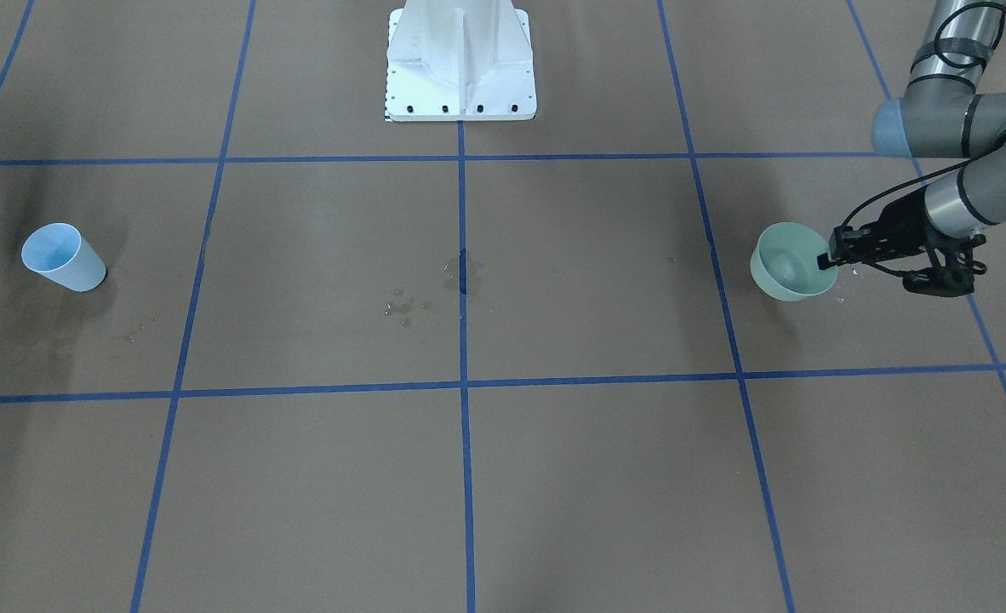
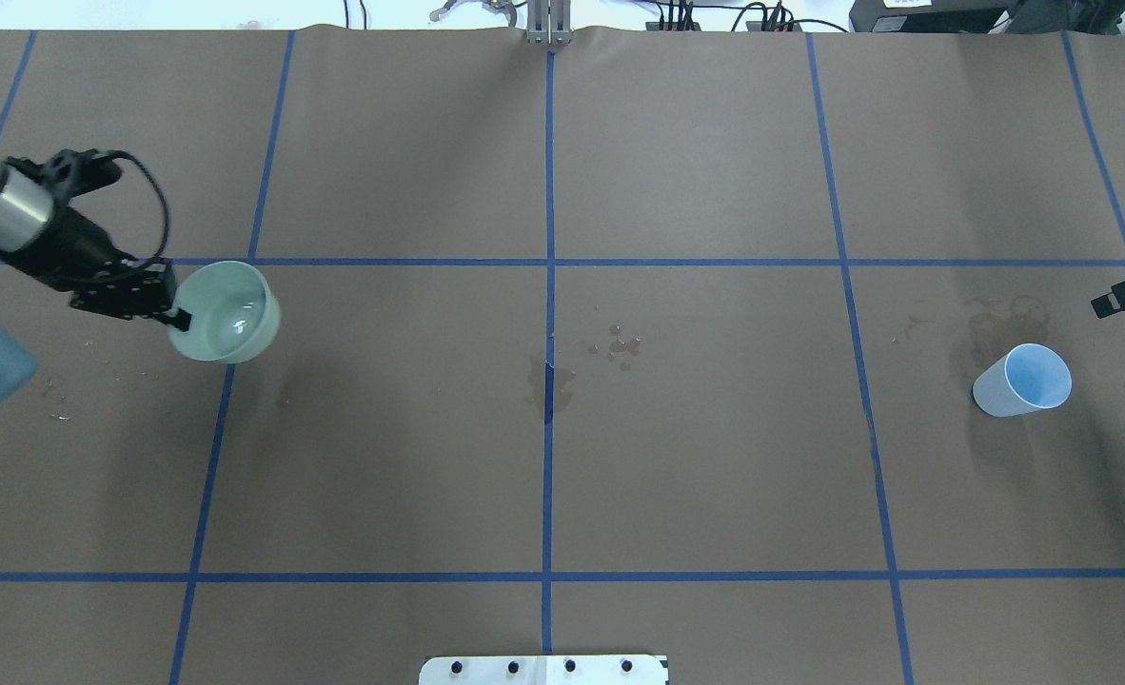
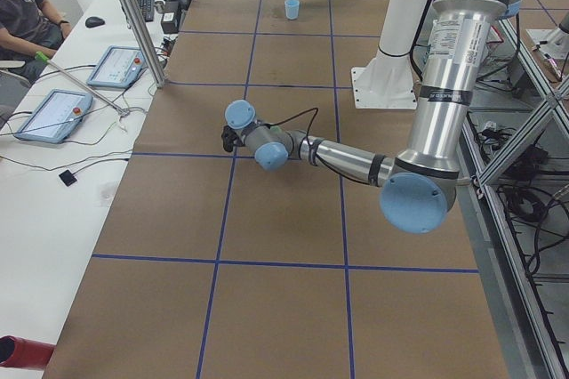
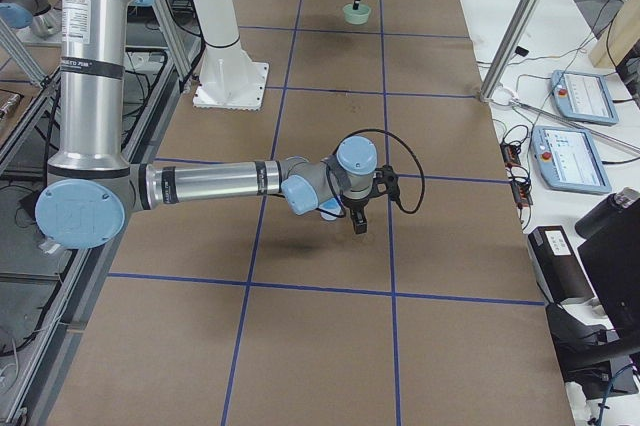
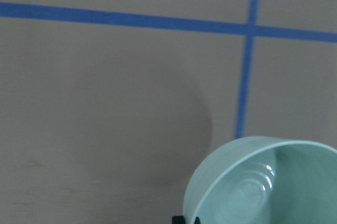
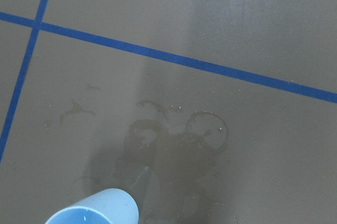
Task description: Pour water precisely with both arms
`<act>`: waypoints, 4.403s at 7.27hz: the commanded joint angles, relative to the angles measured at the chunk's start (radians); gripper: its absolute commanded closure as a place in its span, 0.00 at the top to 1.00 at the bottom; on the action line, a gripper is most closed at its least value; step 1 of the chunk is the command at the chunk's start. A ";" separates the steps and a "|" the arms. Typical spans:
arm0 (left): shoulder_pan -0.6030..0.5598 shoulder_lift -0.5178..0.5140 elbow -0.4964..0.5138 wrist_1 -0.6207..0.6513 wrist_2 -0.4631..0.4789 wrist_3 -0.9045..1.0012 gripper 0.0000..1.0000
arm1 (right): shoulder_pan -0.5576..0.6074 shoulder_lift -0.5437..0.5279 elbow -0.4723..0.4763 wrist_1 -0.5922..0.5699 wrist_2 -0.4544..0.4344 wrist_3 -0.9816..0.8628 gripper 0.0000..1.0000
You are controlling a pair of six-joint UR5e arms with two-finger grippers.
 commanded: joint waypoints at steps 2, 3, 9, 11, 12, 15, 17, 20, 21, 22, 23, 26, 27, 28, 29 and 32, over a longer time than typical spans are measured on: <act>0.252 -0.251 0.010 0.025 0.200 -0.340 0.00 | 0.006 -0.009 0.004 0.000 -0.009 -0.001 1.00; 0.297 -0.347 0.040 0.123 0.256 -0.367 0.00 | 0.006 -0.011 0.005 0.002 -0.009 -0.001 1.00; 0.375 -0.497 0.182 0.176 0.335 -0.369 0.54 | 0.004 -0.017 0.008 0.017 -0.008 -0.001 1.00; 0.362 -0.492 0.142 0.177 0.335 -0.373 1.00 | -0.008 -0.017 -0.016 0.173 -0.009 0.001 1.00; 0.347 -0.474 0.089 0.182 0.333 -0.373 1.00 | -0.026 -0.017 -0.012 0.220 -0.008 0.027 1.00; 0.335 -0.417 0.005 0.183 0.333 -0.384 1.00 | -0.143 -0.176 -0.007 0.692 -0.145 0.290 1.00; 0.326 -0.400 -0.012 0.183 0.333 -0.384 1.00 | -0.203 -0.245 -0.010 0.898 -0.234 0.354 1.00; 0.327 -0.399 -0.012 0.183 0.336 -0.399 1.00 | -0.380 -0.332 -0.012 1.021 -0.503 0.354 1.00; 0.327 -0.400 -0.012 0.182 0.336 -0.408 1.00 | -0.437 -0.336 -0.012 1.026 -0.564 0.361 1.00; 0.327 -0.399 -0.012 0.182 0.336 -0.410 1.00 | -0.473 -0.336 -0.016 1.028 -0.567 0.453 1.00; 0.327 -0.397 -0.012 0.182 0.336 -0.410 1.00 | -0.491 -0.336 -0.016 1.029 -0.569 0.470 1.00; 0.327 -0.394 -0.012 0.182 0.336 -0.410 1.00 | -0.565 -0.330 -0.041 1.029 -0.667 0.472 1.00; 0.326 -0.390 -0.012 0.182 0.336 -0.410 1.00 | -0.597 -0.325 -0.044 1.029 -0.691 0.508 1.00; 0.324 -0.388 -0.012 0.182 0.336 -0.410 1.00 | -0.660 -0.322 -0.047 1.029 -0.771 0.539 1.00; 0.321 -0.387 -0.012 0.182 0.336 -0.409 1.00 | -0.683 -0.319 -0.055 1.031 -0.806 0.539 0.99; 0.318 -0.376 -0.018 0.182 0.336 -0.410 1.00 | -0.691 -0.287 -0.132 1.089 -0.866 0.536 0.99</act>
